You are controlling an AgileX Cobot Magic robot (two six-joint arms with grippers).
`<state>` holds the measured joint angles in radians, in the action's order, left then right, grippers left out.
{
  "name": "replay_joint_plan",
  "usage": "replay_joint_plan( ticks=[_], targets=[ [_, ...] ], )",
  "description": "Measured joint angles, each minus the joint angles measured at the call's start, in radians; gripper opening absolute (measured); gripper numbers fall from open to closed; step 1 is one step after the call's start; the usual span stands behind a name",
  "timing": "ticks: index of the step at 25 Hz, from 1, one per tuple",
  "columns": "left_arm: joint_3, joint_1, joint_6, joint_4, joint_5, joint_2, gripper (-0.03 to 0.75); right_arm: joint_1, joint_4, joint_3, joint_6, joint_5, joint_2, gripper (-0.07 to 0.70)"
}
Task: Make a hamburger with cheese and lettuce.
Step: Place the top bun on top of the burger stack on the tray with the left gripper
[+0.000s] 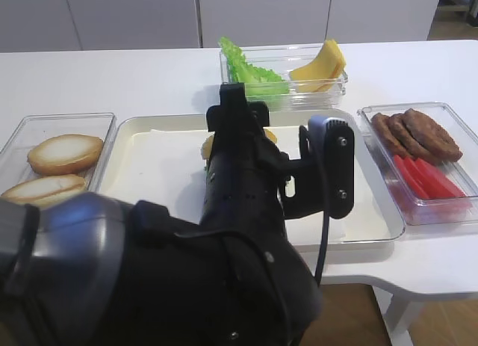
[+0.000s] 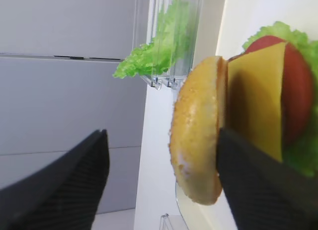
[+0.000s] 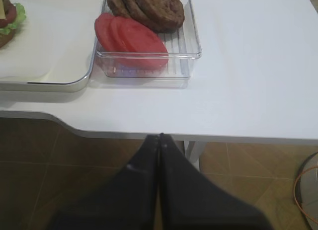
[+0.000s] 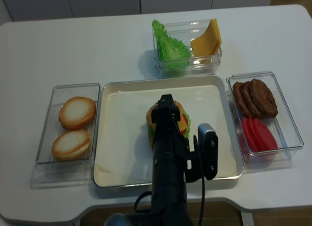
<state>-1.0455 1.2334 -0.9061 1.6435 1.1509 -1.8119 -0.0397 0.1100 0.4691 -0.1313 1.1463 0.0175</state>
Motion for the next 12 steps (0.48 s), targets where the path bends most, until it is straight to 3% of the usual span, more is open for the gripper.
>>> replay_joint_plan(
  ticks=[7, 12],
  targets=[
    [0.0, 0.0, 0.0, -0.02, -0.058, 0.0, 0.507, 0.0, 0.0, 0.0, 0.0, 0.0, 0.0, -0.07],
    [-0.007, 0.0, 0.0, -0.022, -0.092, 0.0, 0.559, 0.0, 0.0, 0.0, 0.0, 0.0, 0.0, -0.07]
  ],
)
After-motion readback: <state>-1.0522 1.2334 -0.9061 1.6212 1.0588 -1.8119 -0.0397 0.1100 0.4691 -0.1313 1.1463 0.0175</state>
